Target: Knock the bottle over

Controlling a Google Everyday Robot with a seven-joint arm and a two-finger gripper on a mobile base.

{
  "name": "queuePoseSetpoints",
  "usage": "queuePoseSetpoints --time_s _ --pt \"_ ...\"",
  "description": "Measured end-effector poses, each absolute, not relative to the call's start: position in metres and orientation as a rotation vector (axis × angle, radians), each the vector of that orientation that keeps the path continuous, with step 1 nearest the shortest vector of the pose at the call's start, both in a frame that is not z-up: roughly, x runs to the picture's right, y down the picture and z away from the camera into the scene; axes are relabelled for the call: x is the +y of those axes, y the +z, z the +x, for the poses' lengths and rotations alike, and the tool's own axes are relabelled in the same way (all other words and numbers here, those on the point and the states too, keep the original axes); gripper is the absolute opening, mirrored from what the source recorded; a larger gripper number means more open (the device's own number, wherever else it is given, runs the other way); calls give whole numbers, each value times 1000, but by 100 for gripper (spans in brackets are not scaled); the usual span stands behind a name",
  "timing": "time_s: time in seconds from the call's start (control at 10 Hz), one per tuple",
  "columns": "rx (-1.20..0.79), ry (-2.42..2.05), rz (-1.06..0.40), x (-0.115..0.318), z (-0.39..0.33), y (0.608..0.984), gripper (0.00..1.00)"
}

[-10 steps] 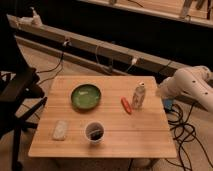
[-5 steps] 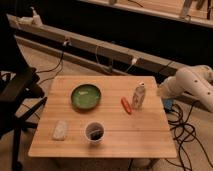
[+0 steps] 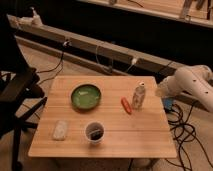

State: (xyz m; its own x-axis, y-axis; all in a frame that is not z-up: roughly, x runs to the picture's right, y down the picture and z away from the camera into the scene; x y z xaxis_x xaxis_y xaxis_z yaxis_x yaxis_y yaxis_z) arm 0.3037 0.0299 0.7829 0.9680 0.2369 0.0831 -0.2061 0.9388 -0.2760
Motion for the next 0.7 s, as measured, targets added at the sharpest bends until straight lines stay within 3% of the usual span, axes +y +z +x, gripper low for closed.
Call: queuePoseSetpoints --time_s 0.1,0.4,0.7 --pt "-112 228 -268 31 304 783 35" --pt "-84 243 -270 29 320 800 7" --pt "-93 287 -263 25 335 833 0"
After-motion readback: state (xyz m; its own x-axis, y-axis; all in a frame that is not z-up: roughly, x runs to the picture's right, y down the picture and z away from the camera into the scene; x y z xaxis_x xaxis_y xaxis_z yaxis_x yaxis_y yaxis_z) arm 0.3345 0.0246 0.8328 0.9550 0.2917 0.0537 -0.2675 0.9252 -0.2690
